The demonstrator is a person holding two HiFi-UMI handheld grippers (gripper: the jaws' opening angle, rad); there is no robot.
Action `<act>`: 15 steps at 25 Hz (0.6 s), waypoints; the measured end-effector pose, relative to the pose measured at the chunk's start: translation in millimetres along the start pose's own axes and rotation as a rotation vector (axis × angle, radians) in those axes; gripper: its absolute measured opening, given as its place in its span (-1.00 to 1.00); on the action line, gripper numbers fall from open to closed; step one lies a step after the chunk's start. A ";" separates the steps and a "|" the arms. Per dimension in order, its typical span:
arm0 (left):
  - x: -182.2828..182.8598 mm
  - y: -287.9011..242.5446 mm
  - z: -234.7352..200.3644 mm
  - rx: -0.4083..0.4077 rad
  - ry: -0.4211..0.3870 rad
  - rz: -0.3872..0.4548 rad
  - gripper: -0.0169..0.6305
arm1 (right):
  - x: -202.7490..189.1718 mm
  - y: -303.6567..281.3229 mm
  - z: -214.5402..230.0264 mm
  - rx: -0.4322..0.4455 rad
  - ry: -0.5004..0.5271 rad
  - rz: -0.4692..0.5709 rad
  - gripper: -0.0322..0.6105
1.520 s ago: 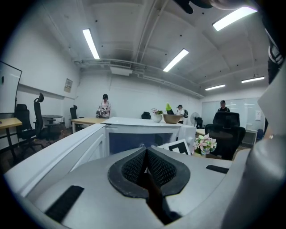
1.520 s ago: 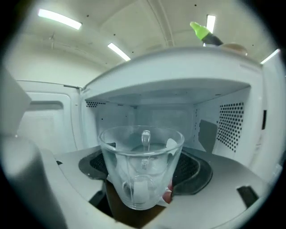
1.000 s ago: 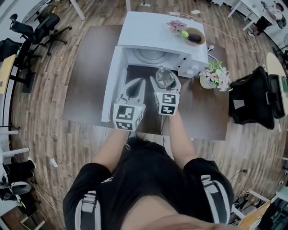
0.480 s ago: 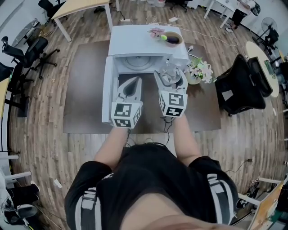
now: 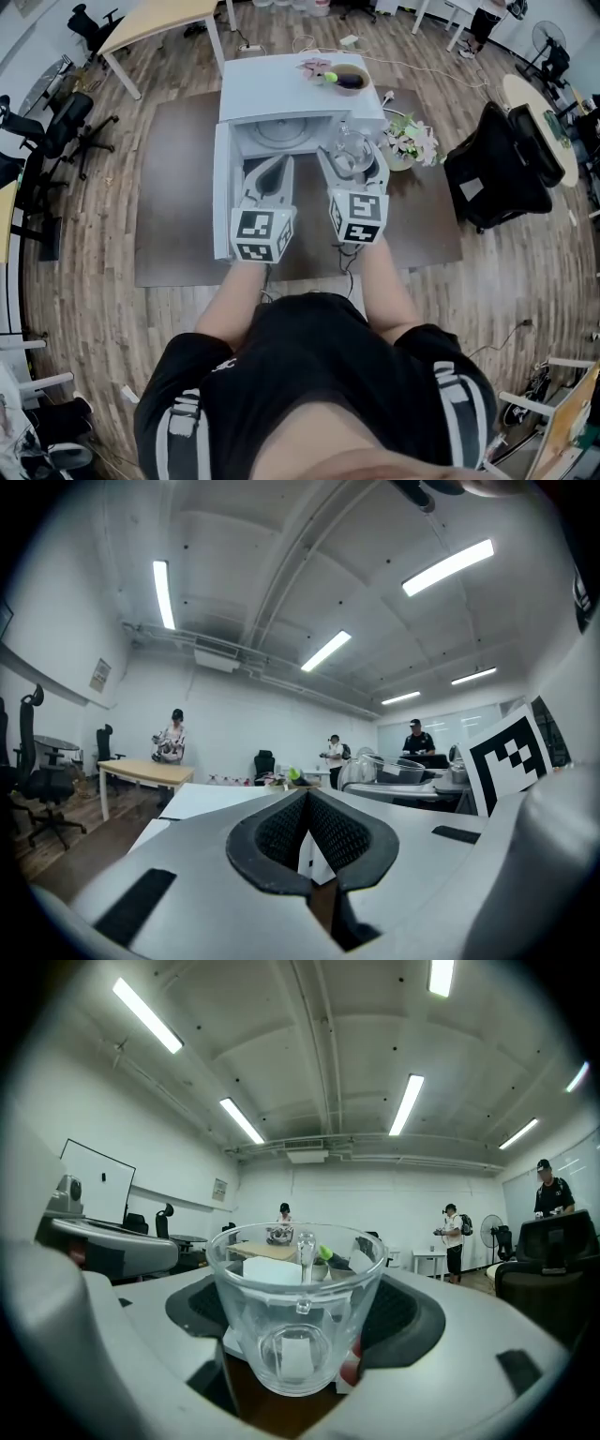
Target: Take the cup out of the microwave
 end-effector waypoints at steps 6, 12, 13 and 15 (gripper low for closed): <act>3.7 -2.0 -7.2 0.015 -0.007 0.003 -0.94 | -2.5 -1.3 1.4 -0.004 -0.007 0.003 0.33; 2.2 0.0 -11.8 0.031 -0.009 -0.005 -0.94 | -10.0 -5.1 1.9 -0.002 -0.013 -0.018 0.33; 1.5 -0.1 -11.8 0.032 -0.009 -0.007 -0.95 | -10.9 -5.7 2.1 -0.001 -0.014 -0.021 0.33; 1.0 0.1 -11.9 0.034 -0.009 -0.010 -0.94 | -12.1 -6.6 2.0 0.001 -0.016 -0.026 0.33</act>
Point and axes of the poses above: the fingertips, and each gripper's own axes: y backward along the fingers, z to its right, x out of its top, the point moved 2 cm from there along y, backward along the fingers, and after that the axes turned 6 degrees about -y, right-handed, at the moved point
